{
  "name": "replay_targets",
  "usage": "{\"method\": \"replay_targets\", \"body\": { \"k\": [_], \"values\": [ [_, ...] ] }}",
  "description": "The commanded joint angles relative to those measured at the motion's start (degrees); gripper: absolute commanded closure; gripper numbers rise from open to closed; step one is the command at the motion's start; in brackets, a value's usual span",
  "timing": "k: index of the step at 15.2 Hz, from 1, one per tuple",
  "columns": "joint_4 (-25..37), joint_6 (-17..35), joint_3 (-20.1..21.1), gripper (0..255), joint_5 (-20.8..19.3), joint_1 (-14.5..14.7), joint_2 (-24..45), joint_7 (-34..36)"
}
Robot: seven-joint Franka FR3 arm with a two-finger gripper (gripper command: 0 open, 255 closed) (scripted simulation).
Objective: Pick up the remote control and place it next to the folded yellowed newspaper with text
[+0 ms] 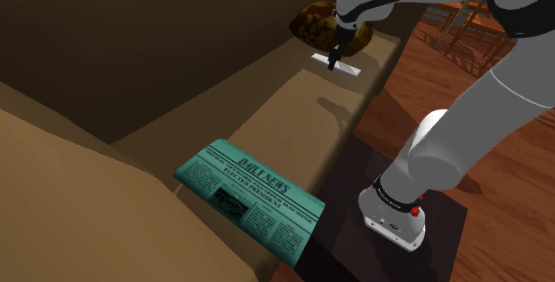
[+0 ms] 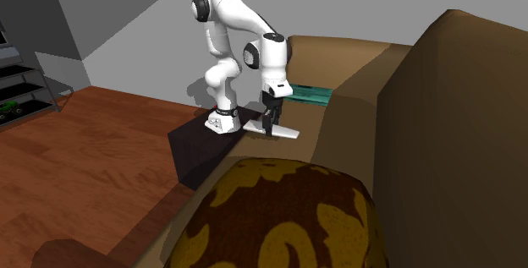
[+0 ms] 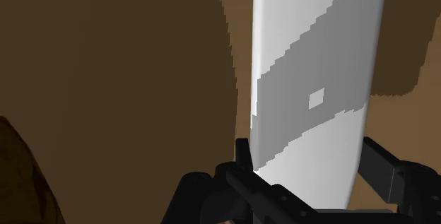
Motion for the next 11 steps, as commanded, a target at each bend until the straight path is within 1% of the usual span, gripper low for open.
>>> {"method": "replay_targets", "body": {
  "k": [1, 6, 11],
  "values": [
    [-1.81, -0.32, 1.98, 255, -1.33, 0.90, -2.28, 3.88],
    [-5.11, -0.72, 7.13, 255, -2.44, 3.28, -5.65, 12.20],
    [-6.81, -1.18, 12.14, 255, -2.07, 6.08, -7.26, 19.84]
  ]
}}
